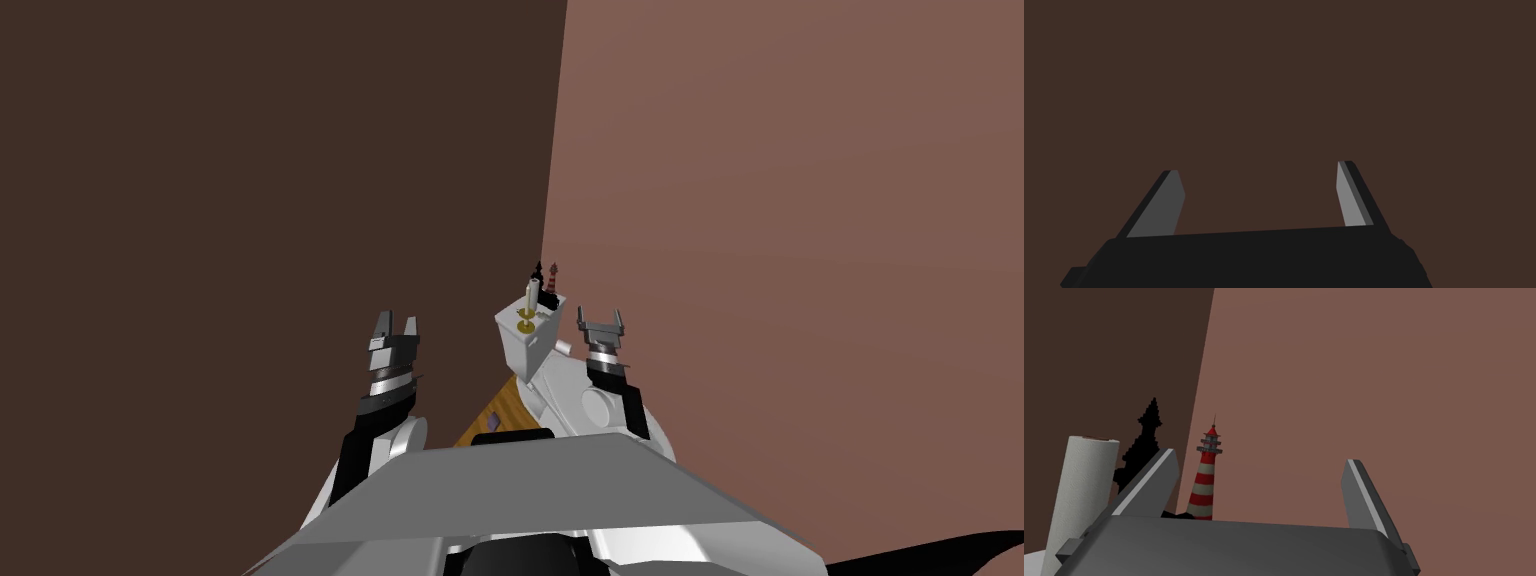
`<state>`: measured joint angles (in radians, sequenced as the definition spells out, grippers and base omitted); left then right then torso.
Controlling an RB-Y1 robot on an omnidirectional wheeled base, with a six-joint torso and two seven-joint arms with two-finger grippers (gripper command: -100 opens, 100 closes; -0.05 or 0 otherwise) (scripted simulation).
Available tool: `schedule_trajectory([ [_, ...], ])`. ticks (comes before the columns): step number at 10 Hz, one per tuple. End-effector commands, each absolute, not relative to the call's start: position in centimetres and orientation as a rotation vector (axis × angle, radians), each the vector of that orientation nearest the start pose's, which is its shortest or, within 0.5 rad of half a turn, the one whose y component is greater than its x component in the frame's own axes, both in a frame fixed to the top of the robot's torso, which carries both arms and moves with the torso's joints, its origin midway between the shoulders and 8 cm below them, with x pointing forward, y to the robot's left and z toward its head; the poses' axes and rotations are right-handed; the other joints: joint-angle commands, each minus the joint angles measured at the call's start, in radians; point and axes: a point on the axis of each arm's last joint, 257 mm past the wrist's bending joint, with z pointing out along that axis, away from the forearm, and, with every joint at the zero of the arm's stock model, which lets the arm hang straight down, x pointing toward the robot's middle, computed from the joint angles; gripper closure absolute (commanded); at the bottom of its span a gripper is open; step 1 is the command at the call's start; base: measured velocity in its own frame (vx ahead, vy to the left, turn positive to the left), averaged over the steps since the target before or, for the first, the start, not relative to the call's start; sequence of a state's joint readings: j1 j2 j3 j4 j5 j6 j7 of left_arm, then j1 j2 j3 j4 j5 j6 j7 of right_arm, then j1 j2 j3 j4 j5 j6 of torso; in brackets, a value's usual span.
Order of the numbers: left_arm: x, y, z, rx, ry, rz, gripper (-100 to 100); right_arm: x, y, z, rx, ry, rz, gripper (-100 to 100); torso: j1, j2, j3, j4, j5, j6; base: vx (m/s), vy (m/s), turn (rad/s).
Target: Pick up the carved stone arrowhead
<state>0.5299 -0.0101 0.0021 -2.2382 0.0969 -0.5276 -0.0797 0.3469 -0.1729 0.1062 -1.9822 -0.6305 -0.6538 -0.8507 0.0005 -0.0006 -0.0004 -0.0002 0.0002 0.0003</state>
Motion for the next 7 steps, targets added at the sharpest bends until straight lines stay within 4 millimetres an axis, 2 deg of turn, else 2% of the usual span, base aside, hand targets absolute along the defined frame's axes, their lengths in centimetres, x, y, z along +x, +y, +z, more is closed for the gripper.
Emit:
schedule_trajectory([
  [1,34.2,29.8,0.1,-0.730,0.590,-1.262,0,39.7,-32.0,-5.8,-1.584,0.267,-3.037,-100,0.000,0.000,0.000,0.000,0.000,0.000,0.013,0.009,0.049],
  [4,34.2,29.8,0.1,-0.730,0.590,-1.262,0,40.2,-32.3,-6.8,-1.541,0.395,-2.937,-100,0.001,-0.001,0.000,0.000,0.000,0.000,0.013,0.010,0.030],
  [7,34.2,29.8,0.1,-0.730,0.590,-1.262,0,41.1,-32.6,-8.6,-1.487,0.568,-2.791,-100,0.000,0.000,0.000,0.000,0.000,0.000,0.005,0.002,0.034],
])
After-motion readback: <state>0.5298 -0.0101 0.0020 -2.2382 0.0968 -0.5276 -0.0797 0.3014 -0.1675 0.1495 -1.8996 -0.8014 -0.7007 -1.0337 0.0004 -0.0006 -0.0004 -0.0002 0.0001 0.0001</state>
